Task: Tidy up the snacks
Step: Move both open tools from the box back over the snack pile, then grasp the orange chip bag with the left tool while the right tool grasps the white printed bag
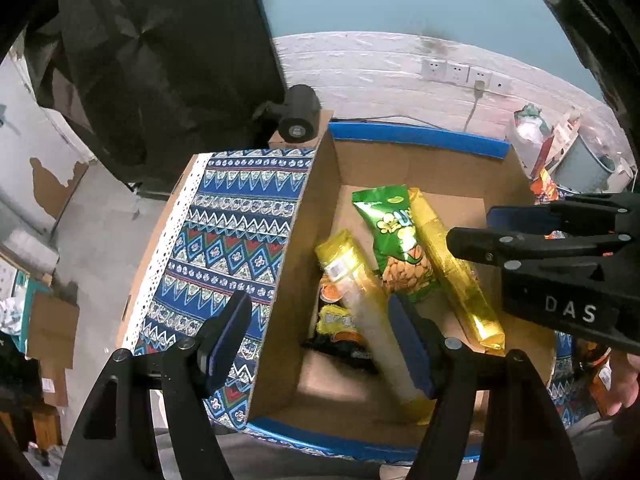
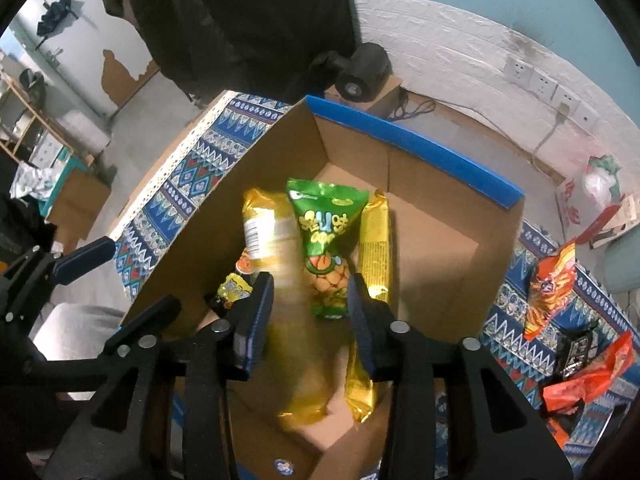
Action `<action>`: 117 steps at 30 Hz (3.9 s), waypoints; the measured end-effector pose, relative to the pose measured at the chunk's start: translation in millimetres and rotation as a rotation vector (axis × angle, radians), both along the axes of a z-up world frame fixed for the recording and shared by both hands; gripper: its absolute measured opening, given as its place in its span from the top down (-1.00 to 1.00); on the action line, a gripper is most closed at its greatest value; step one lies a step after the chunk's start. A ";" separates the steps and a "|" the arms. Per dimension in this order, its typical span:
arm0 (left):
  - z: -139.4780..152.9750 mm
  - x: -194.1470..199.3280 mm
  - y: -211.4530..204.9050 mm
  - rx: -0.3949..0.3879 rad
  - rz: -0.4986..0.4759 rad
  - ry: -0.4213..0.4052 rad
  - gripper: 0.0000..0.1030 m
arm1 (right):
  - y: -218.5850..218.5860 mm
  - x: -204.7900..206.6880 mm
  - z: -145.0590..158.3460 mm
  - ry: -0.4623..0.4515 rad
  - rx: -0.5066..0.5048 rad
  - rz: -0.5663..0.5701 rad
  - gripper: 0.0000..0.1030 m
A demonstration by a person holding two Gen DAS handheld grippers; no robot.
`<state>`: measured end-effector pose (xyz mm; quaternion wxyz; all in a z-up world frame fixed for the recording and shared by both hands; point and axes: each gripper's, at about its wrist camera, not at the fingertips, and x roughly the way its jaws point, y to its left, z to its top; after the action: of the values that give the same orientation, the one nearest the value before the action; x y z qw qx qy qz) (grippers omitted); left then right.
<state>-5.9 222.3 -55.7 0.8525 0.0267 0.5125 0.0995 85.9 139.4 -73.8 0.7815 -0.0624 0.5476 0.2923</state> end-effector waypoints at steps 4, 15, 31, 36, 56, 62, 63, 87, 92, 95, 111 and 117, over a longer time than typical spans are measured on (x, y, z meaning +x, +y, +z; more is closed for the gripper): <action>0.2 0.7 -9.9 0.010 -0.026 0.002 -0.41 | -10.2 -3.0 5.6 -0.013 -0.009 -0.009 -0.09; 6.1 4.9 -50.8 -0.011 -0.113 -0.006 -0.44 | -57.9 -18.9 21.5 -0.064 -0.045 -0.042 -0.29; 2.9 7.8 -141.0 -0.023 -0.304 0.026 -0.48 | -172.0 -37.0 33.3 -0.105 -0.077 -0.179 -0.36; -1.9 9.6 -174.1 -0.013 -0.366 0.043 -0.49 | -205.9 -43.3 32.5 -0.102 -0.080 -0.226 -0.37; -34.3 0.6 -282.2 -0.042 -0.602 0.169 -0.50 | -325.0 -87.5 -12.9 0.015 -0.128 -0.435 -0.39; -40.9 -4.5 -296.6 -0.019 -0.642 0.186 -0.50 | -332.1 -113.8 -39.3 0.098 -0.100 -0.495 -0.40; -42.2 -5.7 -297.5 -0.011 -0.646 0.188 -0.50 | -330.6 -117.2 -43.4 0.115 -0.096 -0.499 -0.40; -53.1 -4.5 -292.8 -0.022 -0.642 0.228 -0.51 | -344.7 -140.9 -85.6 0.151 -0.326 -0.448 -0.39; -56.3 -0.6 -300.1 -0.060 -0.643 0.241 -0.60 | -379.0 -139.3 -87.4 0.178 -0.322 -0.533 -0.39; -59.2 1.2 -304.7 -0.090 -0.645 0.259 -0.60 | -391.2 -140.9 -78.2 0.184 -0.245 -0.573 -0.40; -90.1 23.0 -332.0 -0.174 -0.603 0.307 -0.62 | -380.0 -92.9 -112.0 0.217 -0.219 -0.621 -0.50; -111.0 29.6 -344.4 -0.135 -0.613 0.346 -0.62 | -384.7 -89.2 -130.1 0.235 -0.240 -0.615 -0.33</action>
<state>23.7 -122.1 -166.6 0.7433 0.1393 0.6228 -0.2007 -3.2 -245.3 -203.8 0.7519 0.0482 0.6572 -0.0178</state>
